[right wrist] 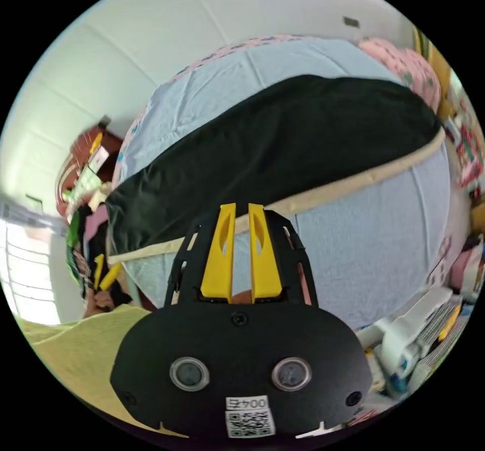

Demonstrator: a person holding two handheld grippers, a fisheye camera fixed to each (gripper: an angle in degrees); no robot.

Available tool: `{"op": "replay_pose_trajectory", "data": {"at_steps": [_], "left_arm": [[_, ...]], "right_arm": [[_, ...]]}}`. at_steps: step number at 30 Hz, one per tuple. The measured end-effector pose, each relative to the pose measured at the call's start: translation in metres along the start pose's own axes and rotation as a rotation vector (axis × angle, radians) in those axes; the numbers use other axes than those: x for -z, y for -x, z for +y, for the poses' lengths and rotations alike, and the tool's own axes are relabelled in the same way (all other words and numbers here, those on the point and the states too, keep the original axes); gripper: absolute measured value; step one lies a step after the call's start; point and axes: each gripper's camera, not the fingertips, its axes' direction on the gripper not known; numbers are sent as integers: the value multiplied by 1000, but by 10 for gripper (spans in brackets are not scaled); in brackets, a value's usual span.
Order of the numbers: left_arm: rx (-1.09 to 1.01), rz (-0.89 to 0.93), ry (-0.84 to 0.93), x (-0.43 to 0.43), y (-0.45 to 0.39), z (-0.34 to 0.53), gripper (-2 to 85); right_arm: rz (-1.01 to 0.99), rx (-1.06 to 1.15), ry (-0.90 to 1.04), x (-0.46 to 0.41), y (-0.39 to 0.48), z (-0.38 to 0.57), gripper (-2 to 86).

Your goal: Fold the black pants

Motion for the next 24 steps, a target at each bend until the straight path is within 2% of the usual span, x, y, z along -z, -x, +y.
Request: {"op": "replay_pose_trajectory", "data": {"at_steps": [4, 6, 10, 12, 18, 24], "left_arm": [[-6, 6, -9, 1, -3, -4, 144], [-12, 8, -22, 7, -4, -4, 143], [5, 17, -28, 12, 3, 0, 144], [36, 50, -43, 15, 9, 4, 146], [43, 57, -5, 4, 19, 6, 156], [28, 95, 5, -9, 15, 6, 156]], "right_arm": [[197, 208, 53, -47, 46, 2, 52], [298, 308, 138, -84, 63, 11, 51], [338, 365, 136, -108, 72, 26, 47], [307, 350, 177, -113, 73, 28, 47], [47, 390, 91, -106, 98, 50, 51], [-11, 544, 102, -130, 144, 78, 51]]}}
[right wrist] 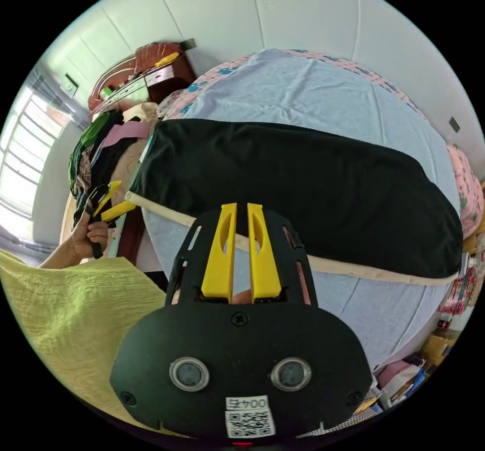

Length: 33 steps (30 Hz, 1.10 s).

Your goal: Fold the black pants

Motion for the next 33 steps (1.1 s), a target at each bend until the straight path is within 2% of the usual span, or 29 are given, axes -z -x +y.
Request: {"op": "replay_pose_trajectory", "data": {"at_steps": [5, 7, 9, 12, 19, 23, 28, 31, 33], "left_arm": [[-22, -35, 27, -10, -4, -11, 145], [-37, -64, 39, -14, -7, -15, 124], [-60, -138, 84, -19, -16, -18, 64], [-67, -191, 87, -18, -28, -21, 42], [-39, -160, 99, -24, -50, -35, 33], [-59, -190, 103, -32, -64, -42, 35], [-80, -175, 87, -32, -64, -46, 51], [-73, -162, 40, -20, -50, -50, 107], [-8, -90, 67, -19, -28, -55, 157]], "right_arm": [[-35, 94, 6, -22, 31, -1, 51], [-40, 137, 14, -32, 43, -2, 51], [-57, 200, 14, -43, 61, -2, 52], [-61, 298, 14, -56, 87, -2, 64], [-41, 575, 42, -96, 158, 3, 108], [30, 729, 59, -131, 200, 12, 124], [281, 829, -36, -165, 234, 25, 30], [232, 757, -42, -162, 232, 17, 15], [151, 675, -39, -152, 220, 10, 10]]}}
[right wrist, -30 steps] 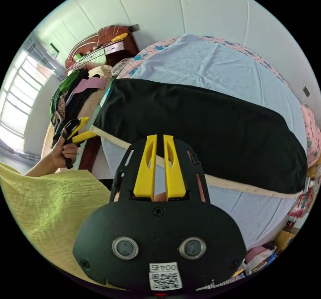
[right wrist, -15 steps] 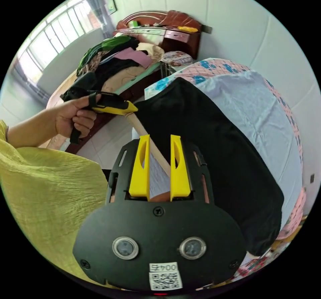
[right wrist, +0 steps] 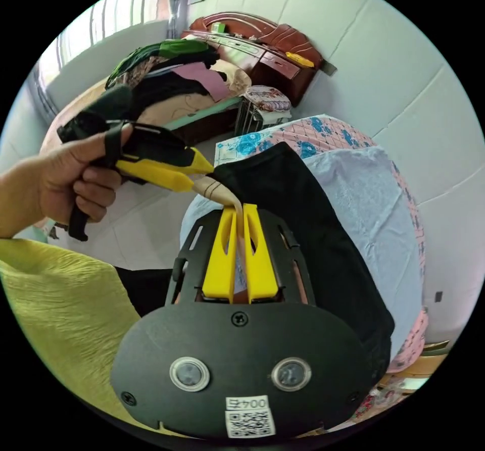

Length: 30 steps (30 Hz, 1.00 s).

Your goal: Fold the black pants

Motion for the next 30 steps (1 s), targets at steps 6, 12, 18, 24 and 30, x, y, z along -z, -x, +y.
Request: {"op": "replay_pose_trajectory", "data": {"at_steps": [6, 12, 18, 24, 30], "left_arm": [[46, 200, 47, -30, 8, -27, 209], [26, 188, 129, -67, -12, -78, 224], [-9, 168, 208, -90, -27, -121, 220], [-44, 78, 234, -126, -40, -160, 156], [-128, 101, 227, -167, -61, -189, 53]], "right_arm": [[-46, -57, -25, 9, -10, 2, 8], [-10, -12, -40, 18, 2, 0, 7], [33, 44, -58, 31, 9, -2, 7], [39, 27, -80, 50, 6, -10, 7], [39, -21, -123, 82, -5, -21, 6]]}}
